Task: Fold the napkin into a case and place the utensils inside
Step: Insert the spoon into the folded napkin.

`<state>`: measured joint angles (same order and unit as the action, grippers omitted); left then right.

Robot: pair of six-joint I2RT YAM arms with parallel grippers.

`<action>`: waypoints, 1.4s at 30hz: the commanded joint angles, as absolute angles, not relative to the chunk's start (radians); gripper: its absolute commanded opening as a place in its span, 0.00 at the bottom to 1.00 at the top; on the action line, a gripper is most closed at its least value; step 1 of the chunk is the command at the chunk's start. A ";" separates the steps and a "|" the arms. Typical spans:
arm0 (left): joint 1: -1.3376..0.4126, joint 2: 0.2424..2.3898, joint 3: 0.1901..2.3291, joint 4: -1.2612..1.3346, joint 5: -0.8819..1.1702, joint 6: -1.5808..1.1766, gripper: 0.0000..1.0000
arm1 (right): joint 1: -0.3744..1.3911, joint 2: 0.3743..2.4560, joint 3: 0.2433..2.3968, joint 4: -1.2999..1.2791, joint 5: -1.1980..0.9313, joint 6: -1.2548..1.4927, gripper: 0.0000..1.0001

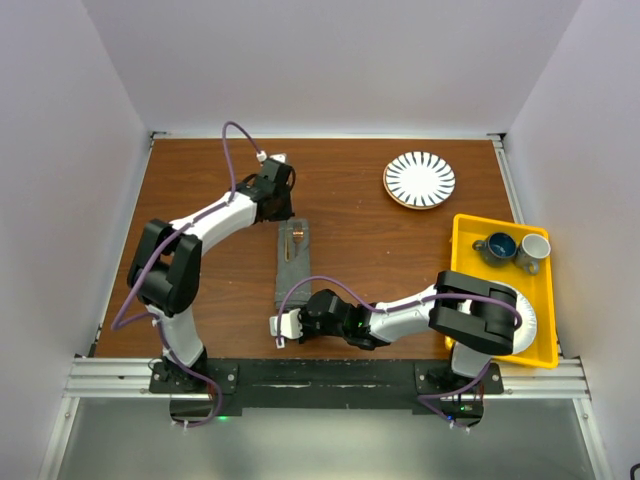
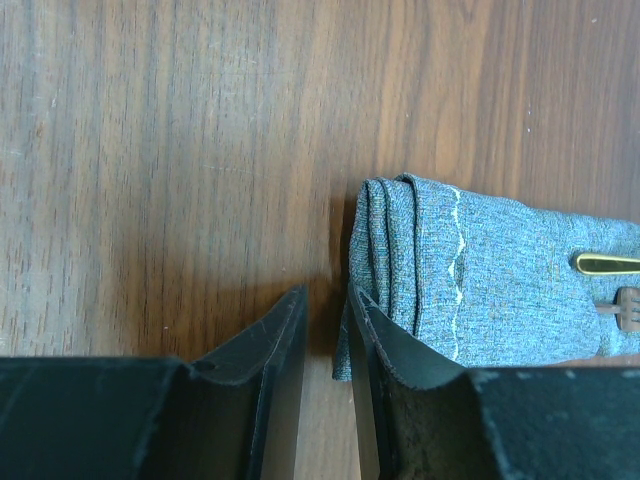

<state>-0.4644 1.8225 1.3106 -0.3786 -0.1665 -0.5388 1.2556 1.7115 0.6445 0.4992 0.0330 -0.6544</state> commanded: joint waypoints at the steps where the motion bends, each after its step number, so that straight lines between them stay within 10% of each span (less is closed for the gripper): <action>1: -0.474 1.787 1.279 -0.390 -0.137 -0.580 0.00 | 1.253 1.689 0.629 0.508 0.028 -0.650 0.28; 42: -0.545 1.703 1.118 -0.468 -0.094 -0.643 0.00 | 1.255 1.709 0.647 0.508 0.046 -0.643 0.28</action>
<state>-0.5339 1.7401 1.1191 -0.4740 -0.0978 -0.6189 1.2556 1.7119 0.6445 0.4999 0.0353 -0.6540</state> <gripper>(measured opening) 0.019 0.280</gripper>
